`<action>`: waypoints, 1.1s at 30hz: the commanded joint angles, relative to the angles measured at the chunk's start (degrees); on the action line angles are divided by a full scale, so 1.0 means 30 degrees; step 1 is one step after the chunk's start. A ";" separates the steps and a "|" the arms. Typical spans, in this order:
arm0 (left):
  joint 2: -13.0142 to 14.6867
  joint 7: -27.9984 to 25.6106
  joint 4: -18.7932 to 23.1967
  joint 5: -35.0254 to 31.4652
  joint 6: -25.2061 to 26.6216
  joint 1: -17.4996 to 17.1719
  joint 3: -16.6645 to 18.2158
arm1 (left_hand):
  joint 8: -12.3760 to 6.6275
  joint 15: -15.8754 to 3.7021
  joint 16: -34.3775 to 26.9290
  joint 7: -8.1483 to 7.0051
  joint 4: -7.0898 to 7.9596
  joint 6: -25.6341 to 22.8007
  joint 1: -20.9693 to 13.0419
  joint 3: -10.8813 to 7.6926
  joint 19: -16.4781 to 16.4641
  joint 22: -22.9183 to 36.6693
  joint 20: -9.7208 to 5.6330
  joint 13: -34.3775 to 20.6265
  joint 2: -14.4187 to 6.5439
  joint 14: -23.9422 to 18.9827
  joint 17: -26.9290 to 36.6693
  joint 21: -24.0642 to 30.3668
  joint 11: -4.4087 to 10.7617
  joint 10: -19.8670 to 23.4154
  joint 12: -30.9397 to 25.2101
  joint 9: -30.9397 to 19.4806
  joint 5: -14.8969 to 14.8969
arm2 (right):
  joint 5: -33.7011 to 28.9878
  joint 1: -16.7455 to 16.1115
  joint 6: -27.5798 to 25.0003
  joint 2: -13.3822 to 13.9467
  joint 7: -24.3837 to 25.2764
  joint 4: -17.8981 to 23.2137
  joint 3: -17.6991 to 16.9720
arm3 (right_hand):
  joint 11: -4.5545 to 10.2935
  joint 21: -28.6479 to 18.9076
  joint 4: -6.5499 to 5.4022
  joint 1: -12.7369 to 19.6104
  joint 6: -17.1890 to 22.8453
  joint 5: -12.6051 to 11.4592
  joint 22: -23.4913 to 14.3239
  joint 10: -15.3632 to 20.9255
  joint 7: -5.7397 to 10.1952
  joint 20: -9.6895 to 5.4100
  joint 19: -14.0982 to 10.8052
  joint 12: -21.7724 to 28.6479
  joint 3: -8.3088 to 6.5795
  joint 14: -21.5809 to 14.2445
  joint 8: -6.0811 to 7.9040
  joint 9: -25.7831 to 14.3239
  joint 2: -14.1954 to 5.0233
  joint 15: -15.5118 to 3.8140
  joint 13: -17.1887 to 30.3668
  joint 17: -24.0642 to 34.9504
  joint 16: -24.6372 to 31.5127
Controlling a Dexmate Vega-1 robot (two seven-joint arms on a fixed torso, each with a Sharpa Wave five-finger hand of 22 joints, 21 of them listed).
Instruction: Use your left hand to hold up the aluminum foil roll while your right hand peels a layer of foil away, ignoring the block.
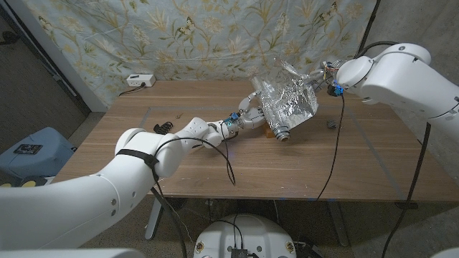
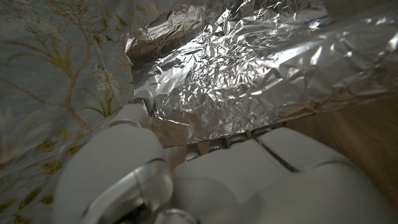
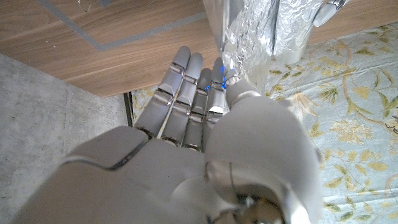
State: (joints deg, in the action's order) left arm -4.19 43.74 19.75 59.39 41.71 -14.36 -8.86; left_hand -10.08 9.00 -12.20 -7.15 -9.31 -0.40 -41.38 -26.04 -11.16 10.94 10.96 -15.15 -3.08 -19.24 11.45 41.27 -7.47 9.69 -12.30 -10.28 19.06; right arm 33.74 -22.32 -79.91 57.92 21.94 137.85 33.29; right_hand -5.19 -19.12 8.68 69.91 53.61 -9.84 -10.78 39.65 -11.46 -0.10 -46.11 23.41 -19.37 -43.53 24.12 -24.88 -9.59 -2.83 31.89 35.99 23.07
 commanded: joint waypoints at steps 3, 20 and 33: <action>-0.0063 0.0332 -0.0128 -0.0591 -0.0133 -0.0040 0.0131 | 0.0064 0.0192 -0.0011 0.0262 0.0010 0.0617 -0.0108 0.0249 -0.0009 -0.0015 0.0142 -0.0054 0.0331 0.0323 0.0048 -0.0144 -0.0099 -0.0525 0.0102 -0.0050 -0.0235 | 0.1034 0.0009 -0.0025 0.0283 0.0807 -0.0081 -0.0347 | -0.0107 -0.0137 0.0054 0.0240 0.0048 -0.0186 -0.0040 0.0016 -0.0096 0.0009 0.0120 0.0070 -0.0175 -0.0084 0.0047 -0.0036 -0.0057 -0.0017 0.0049 0.0073 -0.0058; 0.0548 0.2232 0.0097 -0.1446 0.1031 -0.0177 -0.0347 | 0.0053 0.0852 0.0324 0.1586 0.0131 0.2810 0.0089 0.1299 0.0267 -0.0069 0.0406 0.0000 0.1683 0.1408 -0.0039 -0.0684 -0.0517 -0.2246 0.0272 -0.0030 -0.1762 | 0.0539 -0.0911 0.0178 0.0491 -0.0139 -0.1273 -0.1278 | -0.0091 -0.0204 0.0038 0.0268 0.0008 -0.0218 -0.0037 -0.0010 -0.0098 0.0019 0.0137 0.0059 -0.0197 -0.0094 0.0031 -0.0111 -0.0059 -0.0001 0.0085 0.0126 -0.0123; 0.0816 0.2189 0.0172 -0.1408 0.1226 -0.0010 -0.0863 | -0.0095 0.0928 0.0223 0.1445 0.0363 0.2720 0.0235 0.1337 0.0319 -0.0061 0.0407 -0.0002 0.1334 0.1420 0.0039 -0.0804 -0.0538 -0.2224 0.0144 -0.0024 -0.2058 | -0.0049 -0.2284 -0.0025 0.0258 -0.0377 -0.1858 -0.2828 | -0.0035 -0.0247 0.0053 0.0320 -0.0002 -0.0232 -0.0035 -0.0051 -0.0108 0.0004 0.0169 0.0036 -0.0212 -0.0092 0.0022 -0.0158 -0.0042 -0.0015 0.0103 0.0180 -0.0160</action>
State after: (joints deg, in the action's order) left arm -2.58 49.91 20.06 55.32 44.59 -14.81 -10.23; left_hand -9.87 11.56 -11.32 -2.37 -8.44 7.69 -40.78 -22.02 -10.43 10.66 11.67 -15.16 1.60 -15.02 11.35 38.98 -8.90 3.35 -11.47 -10.27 13.08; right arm 34.94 -26.22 -79.33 59.32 21.54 133.64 28.17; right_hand -5.19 -19.49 8.85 70.30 53.62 -10.08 -10.78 39.65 -11.45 0.11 -45.90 23.41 -19.53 -43.71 23.96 -25.20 -9.66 -2.62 32.01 36.25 22.62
